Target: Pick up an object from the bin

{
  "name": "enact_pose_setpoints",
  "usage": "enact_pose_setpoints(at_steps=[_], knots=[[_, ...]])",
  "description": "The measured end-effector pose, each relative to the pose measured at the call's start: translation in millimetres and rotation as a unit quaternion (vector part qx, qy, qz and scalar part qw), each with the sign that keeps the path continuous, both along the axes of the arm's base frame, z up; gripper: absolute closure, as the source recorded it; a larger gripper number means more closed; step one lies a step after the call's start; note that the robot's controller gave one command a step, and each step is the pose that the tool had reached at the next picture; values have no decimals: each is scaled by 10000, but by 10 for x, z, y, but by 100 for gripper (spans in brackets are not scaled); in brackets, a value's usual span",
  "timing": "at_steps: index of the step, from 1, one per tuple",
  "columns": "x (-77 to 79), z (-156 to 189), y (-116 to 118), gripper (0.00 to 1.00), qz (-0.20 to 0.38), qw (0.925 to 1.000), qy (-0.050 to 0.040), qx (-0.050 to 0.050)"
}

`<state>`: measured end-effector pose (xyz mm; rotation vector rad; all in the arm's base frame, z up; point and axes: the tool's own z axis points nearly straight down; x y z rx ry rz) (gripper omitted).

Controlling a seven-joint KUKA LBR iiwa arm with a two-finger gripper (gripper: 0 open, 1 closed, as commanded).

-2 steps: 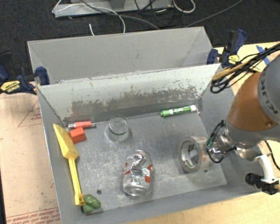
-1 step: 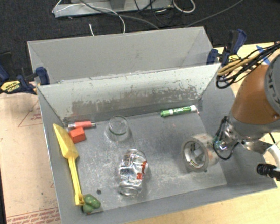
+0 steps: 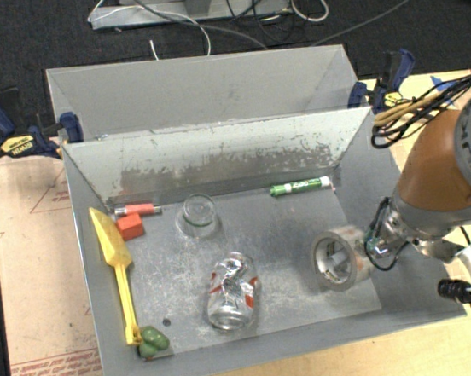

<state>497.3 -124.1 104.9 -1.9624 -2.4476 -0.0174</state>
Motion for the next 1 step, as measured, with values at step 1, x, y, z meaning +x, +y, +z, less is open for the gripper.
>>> enact_pose_setpoints(at_steps=[1], knots=[[67, 499, 382, 0, 1020, 9948, -15, -20]])
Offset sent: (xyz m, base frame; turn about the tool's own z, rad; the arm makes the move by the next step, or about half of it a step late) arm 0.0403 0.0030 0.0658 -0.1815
